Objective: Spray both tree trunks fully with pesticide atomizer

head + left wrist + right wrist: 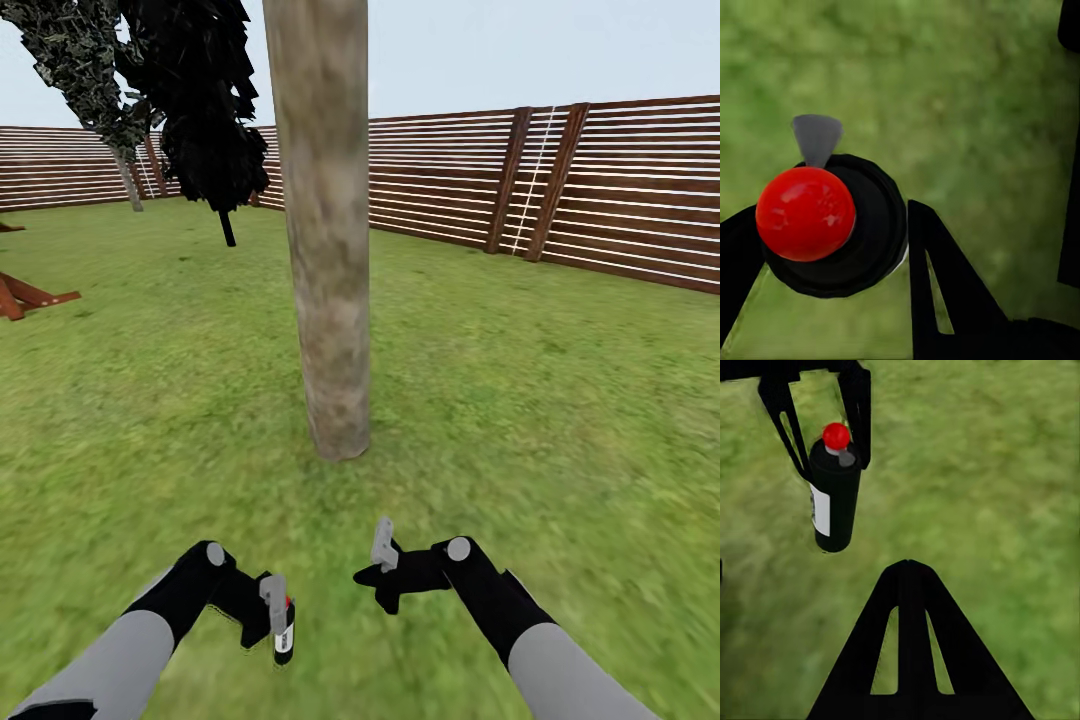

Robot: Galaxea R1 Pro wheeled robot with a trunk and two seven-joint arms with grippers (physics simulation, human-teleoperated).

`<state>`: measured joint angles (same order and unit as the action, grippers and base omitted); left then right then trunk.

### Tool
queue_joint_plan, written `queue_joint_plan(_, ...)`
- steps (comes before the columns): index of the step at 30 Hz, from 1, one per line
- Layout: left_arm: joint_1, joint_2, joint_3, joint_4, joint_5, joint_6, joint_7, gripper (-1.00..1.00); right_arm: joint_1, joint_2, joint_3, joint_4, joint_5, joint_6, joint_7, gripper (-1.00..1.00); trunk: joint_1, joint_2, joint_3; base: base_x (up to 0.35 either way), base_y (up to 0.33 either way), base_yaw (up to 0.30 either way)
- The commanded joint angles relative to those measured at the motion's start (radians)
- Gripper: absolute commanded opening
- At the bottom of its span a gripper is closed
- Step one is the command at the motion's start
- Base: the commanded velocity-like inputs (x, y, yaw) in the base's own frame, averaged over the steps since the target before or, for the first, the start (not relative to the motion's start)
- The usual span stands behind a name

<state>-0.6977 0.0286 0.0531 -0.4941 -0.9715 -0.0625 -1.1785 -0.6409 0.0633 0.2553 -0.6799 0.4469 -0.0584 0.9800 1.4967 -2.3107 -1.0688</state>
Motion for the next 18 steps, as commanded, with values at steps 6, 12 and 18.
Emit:
queue_joint_plan(6, -0.007, -0.022, 0.004, -0.035, -0.008, -0.003, -0.006, -1.0, 0.0, 0.006, -0.001, -0.002, 0.009, -0.006, 0.005, -1.0, 0.0, 0.0, -0.001, 0.0, 0.0, 0.0)
queue_joint_plan(12, -0.016, -0.056, 0.004, -0.037, -0.002, -0.002, -0.004, -1.0, 0.0, 0.007, -0.001, -0.003, 0.009, -0.007, 0.005, -1.0, 0.0, 0.0, -0.001, 0.0, 0.0, 0.0)
queue_joint_plan(18, -0.024, -0.083, 0.006, -0.042, -0.001, -0.002, 0.001, -1.0, 0.0, 0.007, -0.001, -0.013, 0.009, -0.008, 0.005, -1.0, 0.0, 0.0, -0.001, 0.0, 0.0, 0.0)
